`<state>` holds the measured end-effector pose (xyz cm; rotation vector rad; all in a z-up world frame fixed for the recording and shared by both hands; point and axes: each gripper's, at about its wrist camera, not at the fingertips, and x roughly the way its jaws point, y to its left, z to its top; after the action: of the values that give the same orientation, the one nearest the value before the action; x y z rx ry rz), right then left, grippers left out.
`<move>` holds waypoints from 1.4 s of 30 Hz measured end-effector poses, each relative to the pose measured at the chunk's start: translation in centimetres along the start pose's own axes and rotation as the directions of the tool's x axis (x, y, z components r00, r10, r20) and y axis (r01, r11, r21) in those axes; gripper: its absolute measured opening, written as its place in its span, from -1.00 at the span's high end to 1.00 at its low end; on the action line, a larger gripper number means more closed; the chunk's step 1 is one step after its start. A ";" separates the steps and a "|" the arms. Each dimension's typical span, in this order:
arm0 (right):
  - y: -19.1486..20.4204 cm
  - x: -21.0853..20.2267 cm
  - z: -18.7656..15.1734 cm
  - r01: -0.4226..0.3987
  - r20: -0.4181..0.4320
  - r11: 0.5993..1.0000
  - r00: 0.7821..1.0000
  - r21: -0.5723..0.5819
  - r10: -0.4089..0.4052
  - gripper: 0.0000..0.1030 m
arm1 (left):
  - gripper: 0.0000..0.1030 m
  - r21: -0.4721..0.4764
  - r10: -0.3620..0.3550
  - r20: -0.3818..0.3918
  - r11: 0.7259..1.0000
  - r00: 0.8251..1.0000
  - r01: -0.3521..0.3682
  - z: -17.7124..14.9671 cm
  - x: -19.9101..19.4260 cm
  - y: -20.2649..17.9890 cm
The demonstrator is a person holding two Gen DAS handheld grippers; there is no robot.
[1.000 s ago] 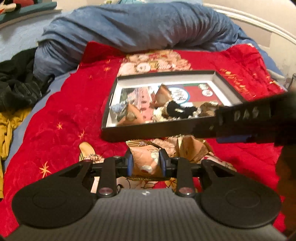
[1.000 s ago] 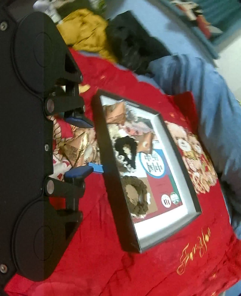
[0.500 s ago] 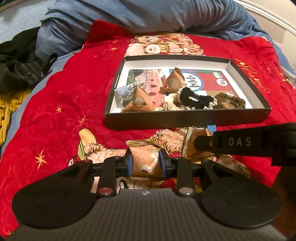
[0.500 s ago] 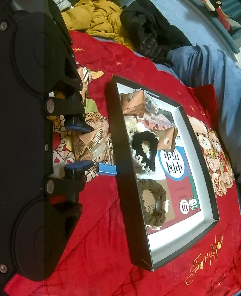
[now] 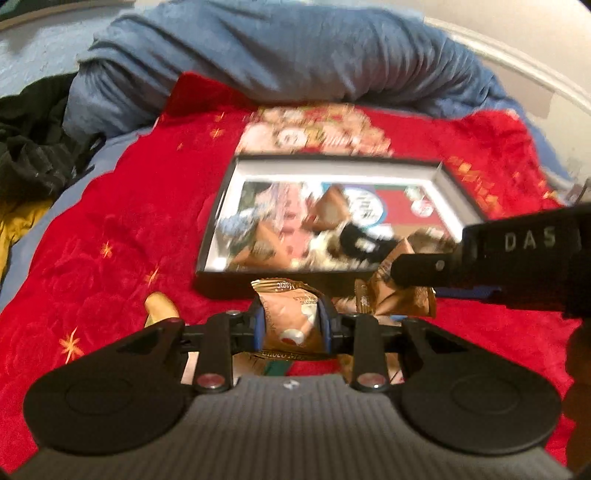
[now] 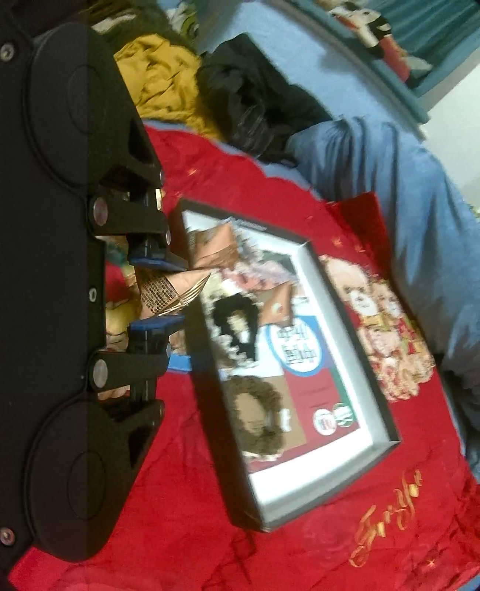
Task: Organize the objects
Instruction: 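Lift and carry the tan packet over the box with the left gripper while the right gripper carries its packet, then open the left gripper to drop its packet while the right gripper releases its packet into the box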
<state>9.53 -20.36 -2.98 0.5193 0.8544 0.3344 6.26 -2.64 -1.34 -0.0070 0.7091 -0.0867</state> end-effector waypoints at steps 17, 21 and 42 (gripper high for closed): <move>-4.9 -2.2 9.2 -0.020 0.225 0.998 0.974 0.059 0.006 0.52 | 0.36 0.107 -0.173 0.133 0.981 0.976 0.159 7.7 5.1 -4.5; -6.5 0.6 10.8 0.037 0.207 0.997 0.977 0.069 -0.051 0.52 | 0.36 0.107 -0.182 0.121 0.980 0.976 0.169 8.2 8.7 -5.5; -7.8 5.0 8.4 0.102 0.147 0.984 0.981 0.144 -0.123 0.14 | -0.56 0.153 -0.170 0.138 0.977 0.976 0.148 6.6 9.4 -5.4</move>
<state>19.74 -26.95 -5.91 0.6127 0.7546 0.1300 17.23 -8.98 -2.29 0.0649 0.5490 -0.2879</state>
